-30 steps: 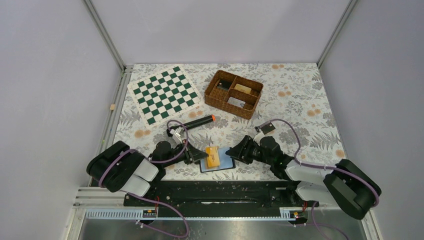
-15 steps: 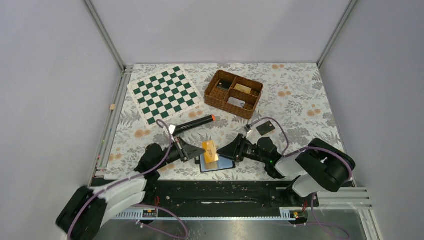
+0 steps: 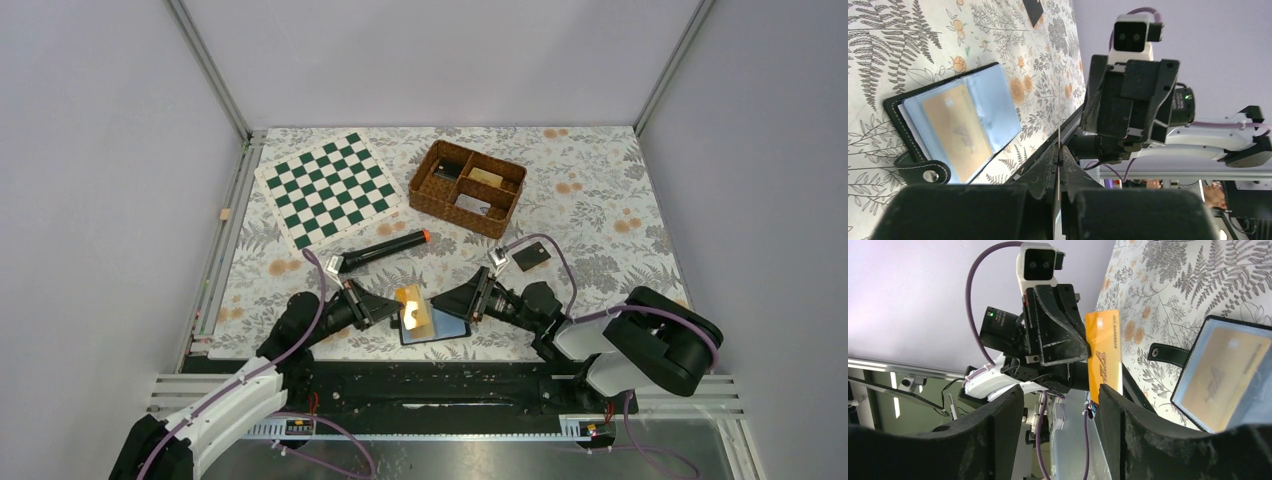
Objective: Take the credit cards out of the card holder
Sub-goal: Place the credit card in the storage box.
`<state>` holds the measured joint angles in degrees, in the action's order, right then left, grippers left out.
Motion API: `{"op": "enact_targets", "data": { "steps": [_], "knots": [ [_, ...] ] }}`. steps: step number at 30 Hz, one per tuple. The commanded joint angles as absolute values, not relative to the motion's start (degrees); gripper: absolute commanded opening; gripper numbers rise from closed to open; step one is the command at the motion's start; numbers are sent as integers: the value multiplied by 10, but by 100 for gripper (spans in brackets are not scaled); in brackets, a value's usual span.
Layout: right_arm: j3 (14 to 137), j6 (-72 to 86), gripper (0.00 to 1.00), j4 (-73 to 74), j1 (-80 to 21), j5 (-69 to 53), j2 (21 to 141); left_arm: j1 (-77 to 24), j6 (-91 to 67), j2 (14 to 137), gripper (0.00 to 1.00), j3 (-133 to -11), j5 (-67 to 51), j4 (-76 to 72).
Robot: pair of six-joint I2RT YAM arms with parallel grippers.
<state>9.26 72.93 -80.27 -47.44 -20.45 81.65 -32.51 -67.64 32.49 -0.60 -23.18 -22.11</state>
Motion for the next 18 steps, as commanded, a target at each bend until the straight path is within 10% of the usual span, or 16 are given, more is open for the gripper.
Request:
{"op": "enact_targets", "data": {
  "steps": [1, 18],
  "knots": [
    [76, 720, 63, -790, -499, -135, 802, -322, -716, 331, 0, 46, -221, -295],
    [140, 740, 55, -806, -598, -31, 852, -322, -780, 248, 0, 71, -177, -294]
  ]
}}
